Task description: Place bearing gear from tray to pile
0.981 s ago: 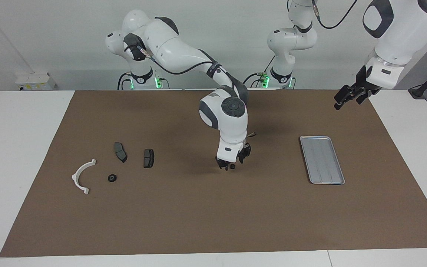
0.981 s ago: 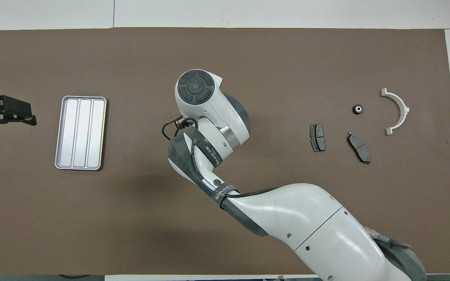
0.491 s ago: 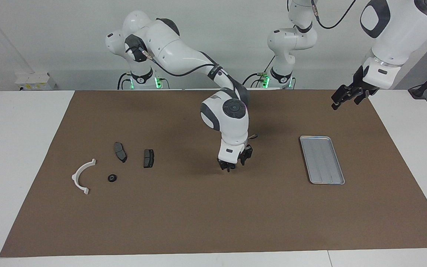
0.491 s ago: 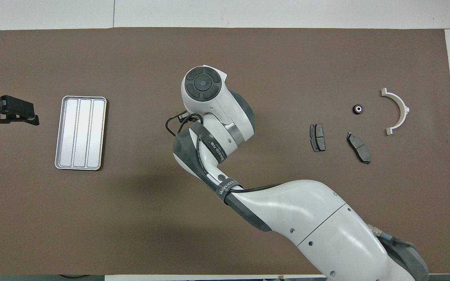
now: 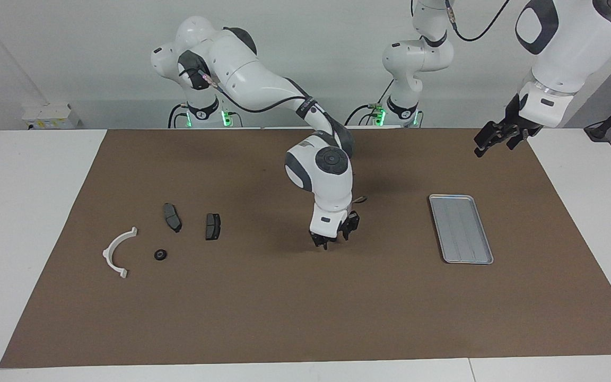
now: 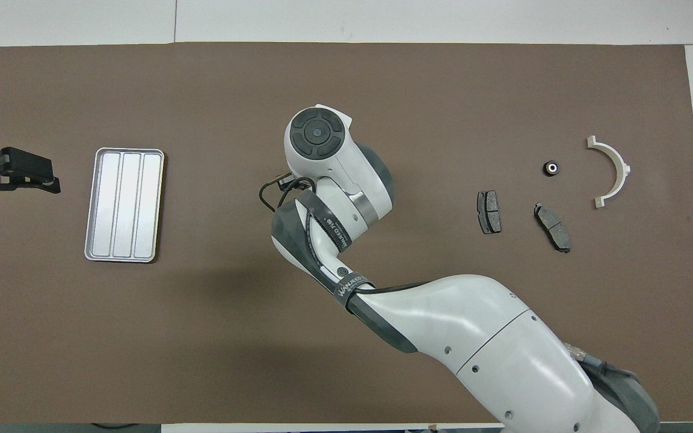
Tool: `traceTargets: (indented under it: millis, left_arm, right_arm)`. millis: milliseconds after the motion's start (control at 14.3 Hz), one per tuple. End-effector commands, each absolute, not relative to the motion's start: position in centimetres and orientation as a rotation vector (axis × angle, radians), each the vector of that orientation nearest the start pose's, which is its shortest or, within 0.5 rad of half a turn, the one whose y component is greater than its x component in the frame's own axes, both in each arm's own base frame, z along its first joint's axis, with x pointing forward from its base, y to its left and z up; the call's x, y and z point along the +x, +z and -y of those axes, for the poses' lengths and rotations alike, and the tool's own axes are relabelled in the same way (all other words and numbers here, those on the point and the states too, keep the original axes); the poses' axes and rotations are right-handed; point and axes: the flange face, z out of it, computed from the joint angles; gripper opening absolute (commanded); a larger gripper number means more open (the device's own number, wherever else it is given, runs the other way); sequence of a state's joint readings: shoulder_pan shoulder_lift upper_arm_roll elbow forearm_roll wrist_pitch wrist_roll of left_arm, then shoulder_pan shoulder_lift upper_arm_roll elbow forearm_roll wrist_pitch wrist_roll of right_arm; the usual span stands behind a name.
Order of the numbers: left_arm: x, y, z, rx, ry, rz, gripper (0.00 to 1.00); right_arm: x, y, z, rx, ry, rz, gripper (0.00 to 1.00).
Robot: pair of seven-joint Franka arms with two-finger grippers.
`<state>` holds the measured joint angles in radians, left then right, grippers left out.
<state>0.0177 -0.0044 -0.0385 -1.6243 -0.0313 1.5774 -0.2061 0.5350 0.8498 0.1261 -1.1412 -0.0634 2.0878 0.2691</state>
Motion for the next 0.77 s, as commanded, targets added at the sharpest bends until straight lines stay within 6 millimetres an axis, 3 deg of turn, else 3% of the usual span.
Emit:
traceTargets:
  millis: [0,701]
  left_arm:
    - [55.15,60.36,1.62,-3.173,0.059,0.283,1.00]
    - [54.94,60.55,1.63,-3.172,0.064,0.292,1.00]
  right_arm:
    - [62.60,29.90,-44.55,-3.001,-0.095,0.534,0.71]
    - [61.91,29.61,-45.04,-3.001,-0.086,0.530,0.71]
